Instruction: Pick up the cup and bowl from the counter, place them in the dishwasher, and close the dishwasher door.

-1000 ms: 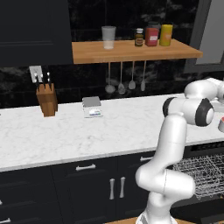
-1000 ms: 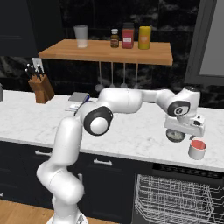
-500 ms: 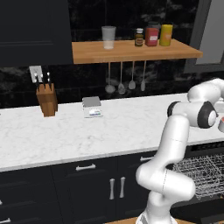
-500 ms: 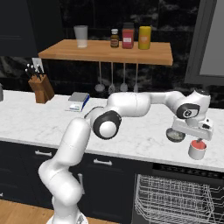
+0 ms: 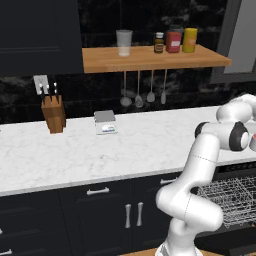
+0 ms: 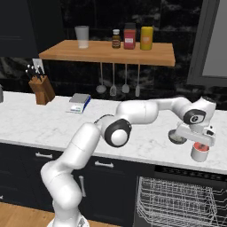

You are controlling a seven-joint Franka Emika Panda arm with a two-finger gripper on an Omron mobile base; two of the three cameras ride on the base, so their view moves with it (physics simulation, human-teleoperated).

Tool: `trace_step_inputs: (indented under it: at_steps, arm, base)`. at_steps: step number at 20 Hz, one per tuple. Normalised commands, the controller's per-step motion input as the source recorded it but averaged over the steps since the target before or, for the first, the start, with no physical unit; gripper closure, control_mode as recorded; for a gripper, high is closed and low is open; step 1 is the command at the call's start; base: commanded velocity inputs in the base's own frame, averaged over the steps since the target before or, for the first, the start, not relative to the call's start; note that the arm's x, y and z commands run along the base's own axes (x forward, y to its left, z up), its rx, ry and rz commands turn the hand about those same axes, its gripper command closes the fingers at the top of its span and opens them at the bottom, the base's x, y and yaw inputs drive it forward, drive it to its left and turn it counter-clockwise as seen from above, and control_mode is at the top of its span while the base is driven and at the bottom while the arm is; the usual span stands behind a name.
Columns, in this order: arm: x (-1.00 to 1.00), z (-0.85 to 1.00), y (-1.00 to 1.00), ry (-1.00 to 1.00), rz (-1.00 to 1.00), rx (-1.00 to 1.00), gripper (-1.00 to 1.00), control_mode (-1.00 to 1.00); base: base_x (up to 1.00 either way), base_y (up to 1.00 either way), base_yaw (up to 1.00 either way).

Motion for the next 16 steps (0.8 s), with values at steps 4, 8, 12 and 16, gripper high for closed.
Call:
trace_step_inputs:
  at_steps: [4, 8, 12, 16]
  arm:
    - [0.48, -0.14, 0.08, 0.0, 0.14, 0.0, -1.0, -1.0]
    - [0.09, 0.02, -0.09, 0.02, 0.13, 0.0, -1.0, -1.0]
    - [-0.02, 0.0, -0.29, 0.0, 0.02, 0.05, -1.0, -1.0]
    - [-0.08, 0.0, -0.04, 0.03, 0.0, 0.06, -1.0, -1.0]
  base:
    - [0.0, 0.0, 0.0]
    - [0.0, 0.0, 0.0]
    - [0.0, 0.0, 0.0]
    - [0.0, 0.0, 0.0]
